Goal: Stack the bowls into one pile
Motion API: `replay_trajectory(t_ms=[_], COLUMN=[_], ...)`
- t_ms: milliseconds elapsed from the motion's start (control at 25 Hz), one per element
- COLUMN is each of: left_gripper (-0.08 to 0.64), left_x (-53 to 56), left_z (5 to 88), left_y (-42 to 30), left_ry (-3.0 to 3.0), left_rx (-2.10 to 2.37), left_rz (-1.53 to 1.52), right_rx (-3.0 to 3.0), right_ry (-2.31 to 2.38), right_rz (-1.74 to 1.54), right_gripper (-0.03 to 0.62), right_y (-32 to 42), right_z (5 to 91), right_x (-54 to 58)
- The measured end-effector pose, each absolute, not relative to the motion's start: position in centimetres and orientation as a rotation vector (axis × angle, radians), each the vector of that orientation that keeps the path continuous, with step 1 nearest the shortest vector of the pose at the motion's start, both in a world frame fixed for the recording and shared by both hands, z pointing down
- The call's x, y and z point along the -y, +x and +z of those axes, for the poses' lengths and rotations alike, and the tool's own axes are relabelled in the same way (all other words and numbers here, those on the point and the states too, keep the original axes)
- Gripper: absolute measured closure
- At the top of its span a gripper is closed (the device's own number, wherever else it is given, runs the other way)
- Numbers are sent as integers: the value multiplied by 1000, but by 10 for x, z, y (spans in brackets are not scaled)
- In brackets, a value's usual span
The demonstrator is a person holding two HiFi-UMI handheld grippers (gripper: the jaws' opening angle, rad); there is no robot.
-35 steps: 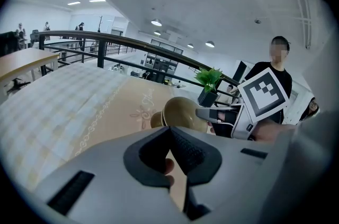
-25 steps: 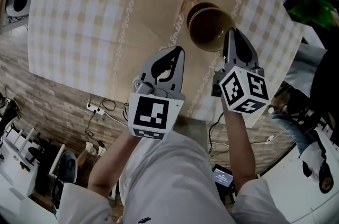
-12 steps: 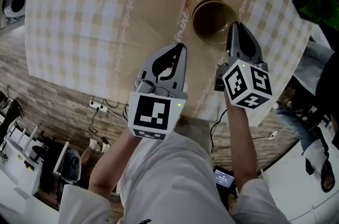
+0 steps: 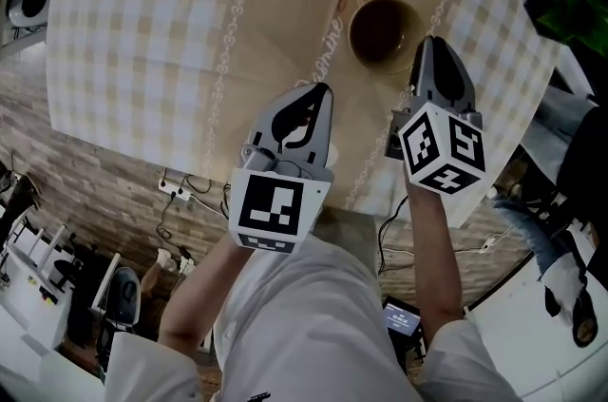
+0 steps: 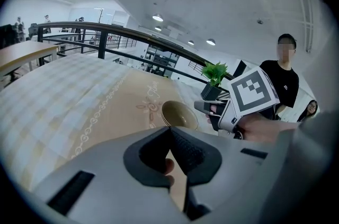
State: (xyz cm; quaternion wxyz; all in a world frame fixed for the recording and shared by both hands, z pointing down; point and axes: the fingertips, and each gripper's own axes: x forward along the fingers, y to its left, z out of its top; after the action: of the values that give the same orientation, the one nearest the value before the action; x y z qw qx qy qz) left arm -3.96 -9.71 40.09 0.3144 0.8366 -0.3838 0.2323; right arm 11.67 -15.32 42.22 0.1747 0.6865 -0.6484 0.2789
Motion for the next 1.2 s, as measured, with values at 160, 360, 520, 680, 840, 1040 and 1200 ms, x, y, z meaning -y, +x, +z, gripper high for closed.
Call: replay_trajectory(t_ms=[160,360,520,680,840,1040,1200], left_gripper=[541,541,541,541,541,541,541], left_x=[93,84,76,65,48,28,10], left_z=[391,372,352,331,310,279,255], left_y=[-42,-44,-44,-43,-39,-30,-20], left_ry=[2209,2223,2234,2246,2251,2281,2310], left_rx=[1034,1061,1096,1131,1141,1153,1159], left_rz=[606,598,581,557,531,493,464], right_rx=[1862,1929,2003,2041,2075,2104,2132], right_ry=[1937,1908,1868,1853,1837,1839,1852], right_rz=[771,747,729,707,670,633,629], right_gripper=[551,551,551,551,551,551,551], right_y=[118,112,107,109,111,119,127], right_z=[409,385,366,346,325,300,281], right_x=[149,138,123,103,78,46,19])
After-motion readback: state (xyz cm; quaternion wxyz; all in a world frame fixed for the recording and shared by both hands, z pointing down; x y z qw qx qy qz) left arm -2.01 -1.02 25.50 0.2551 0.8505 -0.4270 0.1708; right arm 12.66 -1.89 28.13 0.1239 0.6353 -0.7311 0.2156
